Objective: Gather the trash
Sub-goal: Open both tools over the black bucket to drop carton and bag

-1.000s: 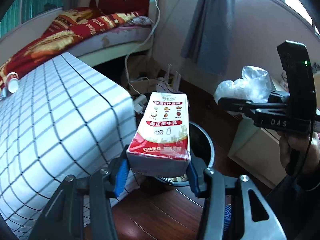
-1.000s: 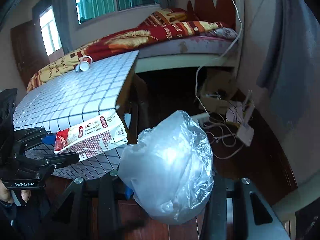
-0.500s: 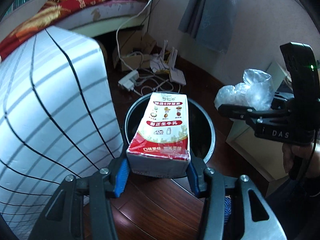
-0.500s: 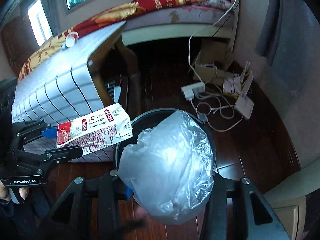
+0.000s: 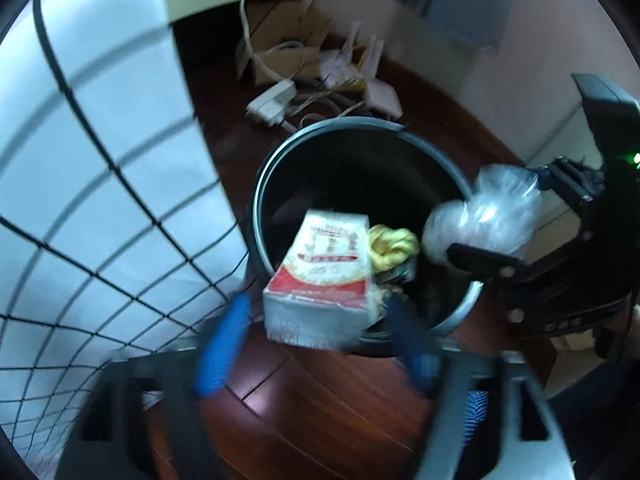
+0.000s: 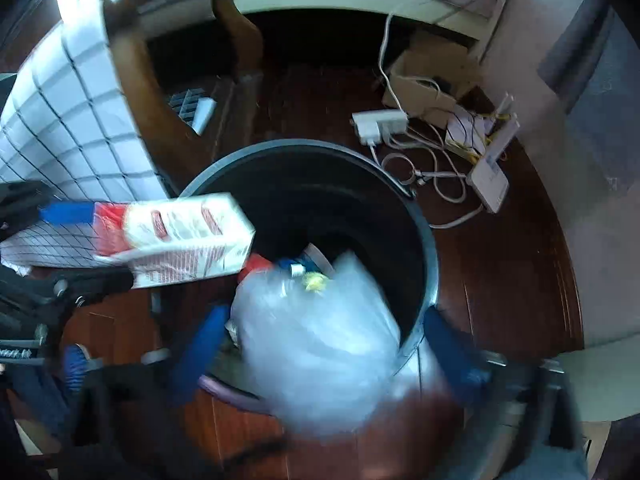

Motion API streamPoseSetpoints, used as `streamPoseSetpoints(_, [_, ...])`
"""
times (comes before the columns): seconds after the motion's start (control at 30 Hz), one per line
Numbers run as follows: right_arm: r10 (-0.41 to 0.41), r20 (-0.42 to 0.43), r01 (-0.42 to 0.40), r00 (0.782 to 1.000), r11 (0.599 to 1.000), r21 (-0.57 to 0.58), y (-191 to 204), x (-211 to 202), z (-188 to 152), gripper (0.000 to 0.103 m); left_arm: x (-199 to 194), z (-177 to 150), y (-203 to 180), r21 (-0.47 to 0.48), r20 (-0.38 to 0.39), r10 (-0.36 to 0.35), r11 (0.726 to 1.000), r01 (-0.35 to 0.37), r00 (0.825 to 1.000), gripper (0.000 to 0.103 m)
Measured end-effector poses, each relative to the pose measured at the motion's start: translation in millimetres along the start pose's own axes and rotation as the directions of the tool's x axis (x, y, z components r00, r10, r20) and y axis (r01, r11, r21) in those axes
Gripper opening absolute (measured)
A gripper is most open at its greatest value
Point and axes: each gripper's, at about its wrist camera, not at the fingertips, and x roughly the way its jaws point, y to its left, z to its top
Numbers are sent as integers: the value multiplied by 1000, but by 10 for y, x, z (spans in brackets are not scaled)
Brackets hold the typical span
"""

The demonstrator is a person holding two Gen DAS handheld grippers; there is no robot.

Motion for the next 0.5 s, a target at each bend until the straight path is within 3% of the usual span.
streamPoseSetpoints(0.1, [-25,-42,26,999,999,25,-77,82,-34,103,-53,-101,62,-14,37,36,999,-36,999,95])
streamPoseSetpoints(0.3, [-58,-35,60,998,997,38,-114,22,-65,103,-116,-172,200,-75,64,80,994,-75,995,98])
streamPoseSetpoints(0.5, [-63,-1,63,998,998,24,-11,-131,-48,103,-256,-224,195,-71,93,97,993,-91,991,98])
